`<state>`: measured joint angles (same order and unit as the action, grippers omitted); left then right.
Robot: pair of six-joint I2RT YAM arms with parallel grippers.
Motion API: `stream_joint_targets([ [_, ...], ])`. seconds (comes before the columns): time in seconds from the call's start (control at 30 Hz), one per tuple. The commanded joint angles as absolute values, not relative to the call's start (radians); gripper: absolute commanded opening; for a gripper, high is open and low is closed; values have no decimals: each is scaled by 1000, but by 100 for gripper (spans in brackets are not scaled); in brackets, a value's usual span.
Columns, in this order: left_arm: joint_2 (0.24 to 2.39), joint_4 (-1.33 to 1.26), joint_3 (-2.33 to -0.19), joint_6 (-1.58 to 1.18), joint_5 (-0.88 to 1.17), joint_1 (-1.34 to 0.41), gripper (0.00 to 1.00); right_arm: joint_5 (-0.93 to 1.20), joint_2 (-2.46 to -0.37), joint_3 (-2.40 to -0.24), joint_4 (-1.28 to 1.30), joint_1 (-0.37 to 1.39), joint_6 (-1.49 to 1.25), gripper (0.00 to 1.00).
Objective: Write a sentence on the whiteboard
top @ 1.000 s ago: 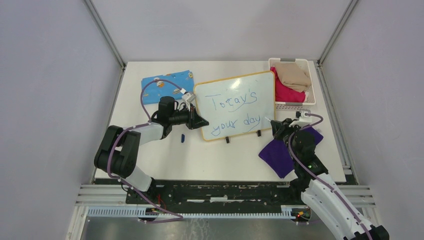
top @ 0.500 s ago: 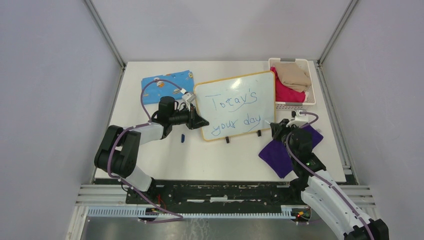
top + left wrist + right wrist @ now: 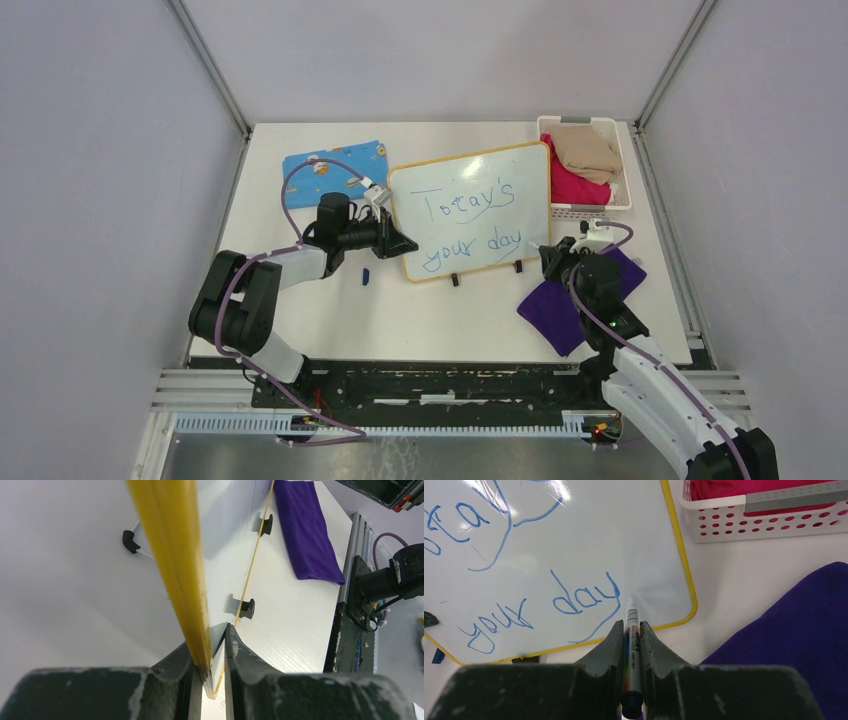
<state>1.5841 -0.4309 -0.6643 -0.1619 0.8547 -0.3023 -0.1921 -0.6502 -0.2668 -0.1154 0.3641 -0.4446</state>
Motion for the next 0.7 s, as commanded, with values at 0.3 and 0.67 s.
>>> stream_joint_targets([
  [0.3,1632,-258,-631,-93,706,-328,23,-219,-698,-285,-217,359,-455,0],
  [0.67,1634,-256,-633,-93,706,-327,23,-227,-749,-265,-248,361,-457,0],
])
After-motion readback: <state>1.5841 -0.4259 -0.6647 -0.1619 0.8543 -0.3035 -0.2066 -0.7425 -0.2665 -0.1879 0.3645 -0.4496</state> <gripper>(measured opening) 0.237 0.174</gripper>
